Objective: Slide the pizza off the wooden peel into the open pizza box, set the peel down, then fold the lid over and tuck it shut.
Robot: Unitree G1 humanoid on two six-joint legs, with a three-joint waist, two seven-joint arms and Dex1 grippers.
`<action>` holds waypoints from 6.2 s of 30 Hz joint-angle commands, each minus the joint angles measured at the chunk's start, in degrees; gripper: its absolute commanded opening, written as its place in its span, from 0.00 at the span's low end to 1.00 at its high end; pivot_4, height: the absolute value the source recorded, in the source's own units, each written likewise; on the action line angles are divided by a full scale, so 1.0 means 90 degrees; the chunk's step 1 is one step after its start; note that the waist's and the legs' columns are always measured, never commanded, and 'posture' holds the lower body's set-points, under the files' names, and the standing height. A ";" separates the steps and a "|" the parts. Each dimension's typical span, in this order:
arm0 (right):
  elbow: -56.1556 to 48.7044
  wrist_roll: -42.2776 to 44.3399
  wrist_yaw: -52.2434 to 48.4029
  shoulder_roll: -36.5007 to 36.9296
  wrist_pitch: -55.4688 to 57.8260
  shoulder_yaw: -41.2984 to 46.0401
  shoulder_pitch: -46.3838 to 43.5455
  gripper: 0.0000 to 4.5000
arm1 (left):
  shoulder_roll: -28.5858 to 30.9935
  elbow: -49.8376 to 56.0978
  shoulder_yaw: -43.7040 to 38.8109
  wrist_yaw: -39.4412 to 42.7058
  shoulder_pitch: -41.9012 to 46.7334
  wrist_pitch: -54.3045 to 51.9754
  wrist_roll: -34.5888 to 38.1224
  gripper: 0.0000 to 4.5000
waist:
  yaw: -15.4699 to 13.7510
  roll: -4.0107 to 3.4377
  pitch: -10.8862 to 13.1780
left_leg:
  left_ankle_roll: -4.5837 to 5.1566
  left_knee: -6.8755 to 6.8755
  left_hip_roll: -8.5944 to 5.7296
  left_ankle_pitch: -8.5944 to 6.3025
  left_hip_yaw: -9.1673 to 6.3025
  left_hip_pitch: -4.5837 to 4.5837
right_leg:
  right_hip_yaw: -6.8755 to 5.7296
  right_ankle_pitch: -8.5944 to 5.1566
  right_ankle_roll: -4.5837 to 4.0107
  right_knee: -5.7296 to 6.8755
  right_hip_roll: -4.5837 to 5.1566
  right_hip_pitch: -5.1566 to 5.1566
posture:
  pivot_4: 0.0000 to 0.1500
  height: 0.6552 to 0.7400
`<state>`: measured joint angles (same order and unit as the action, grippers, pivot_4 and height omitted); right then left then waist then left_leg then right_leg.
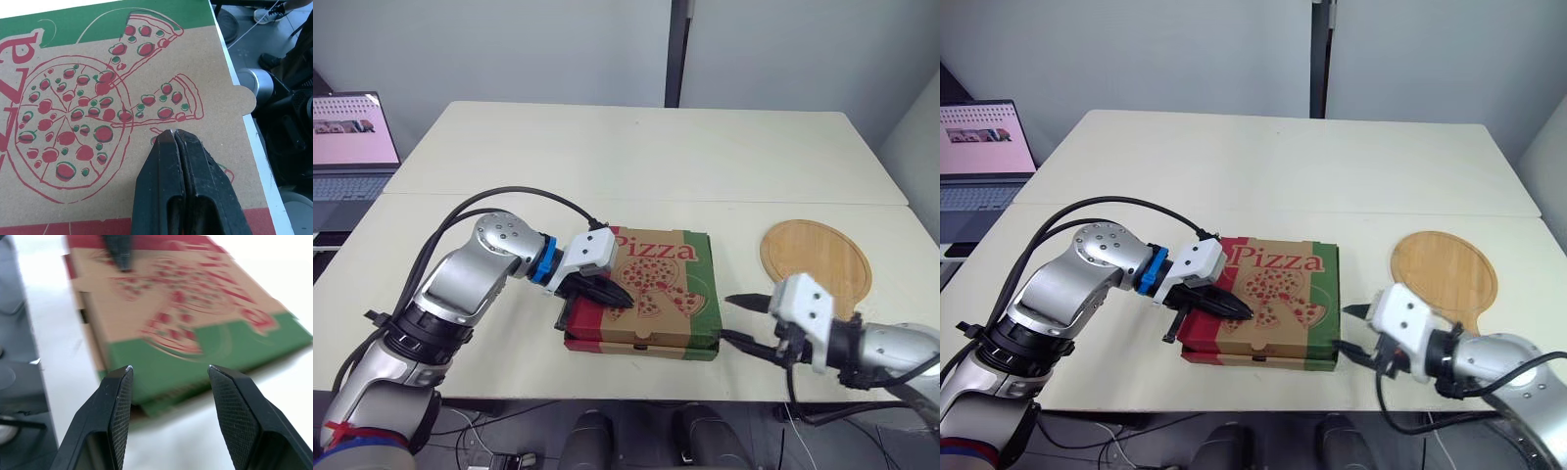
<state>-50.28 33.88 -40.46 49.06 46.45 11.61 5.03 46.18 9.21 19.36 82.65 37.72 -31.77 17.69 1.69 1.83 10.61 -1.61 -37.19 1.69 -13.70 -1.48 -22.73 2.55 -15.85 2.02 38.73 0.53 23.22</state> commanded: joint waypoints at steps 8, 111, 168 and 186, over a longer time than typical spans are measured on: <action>0.0602 -0.0512 -0.0112 -0.0124 -0.0638 -0.0780 0.0214 0.36 | 0.0023 0.0108 -0.0018 -0.0087 0.0091 -0.0065 -0.0062 0.00 | 0.0009 0.0000 -0.0001 | 0.0000 0.0001 0.0000 0.0000 0.0001 0.0002 | 0.0003 0.0000 -0.0001 0.0001 -0.0002 0.0000 | 1.00 0.93; -0.0337 -0.0287 -0.0159 0.0132 -0.0216 -0.2401 -0.1419 0.01 | -0.0265 -0.0928 -0.0095 0.0849 0.0583 0.1451 -0.0417 0.00 | 0.0015 0.0003 -0.0002 | 0.0000 0.0000 0.0006 0.0000 -0.0004 -0.0001 | -0.0002 -0.0008 -0.0014 0.0018 -0.0010 0.0011 | 1.00 0.93; -0.0063 -0.2870 0.0080 -0.0388 -0.1377 -0.3415 -0.1056 0.01 | -0.0236 -0.0471 0.0165 0.0835 0.0147 0.1487 -0.0651 0.00 | 0.0016 0.0004 -0.0003 | 0.0000 0.0000 0.0007 0.0000 -0.0003 0.0003 | 0.0000 -0.0009 -0.0014 0.0020 -0.0011 0.0009 | 1.00 0.93; 0.0467 -0.2168 0.0015 -0.0448 -0.0842 -0.3065 -0.1444 0.01 | -0.0269 -0.0424 -0.0112 0.0548 0.0280 0.1168 -0.0479 0.00 | 0.0009 0.0004 -0.0003 | 0.0000 0.0002 0.0006 0.0000 -0.0004 0.0001 | -0.0001 -0.0009 -0.0014 0.0016 -0.0011 0.0008 | 1.00 0.93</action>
<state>-45.20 15.22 -39.99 44.63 40.39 -15.78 -7.87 43.07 4.10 20.36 88.02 39.06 -20.60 12.62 1.77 1.86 10.59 -1.61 -37.18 1.75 -13.70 -1.52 -22.72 2.54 -15.93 1.89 38.88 0.43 23.29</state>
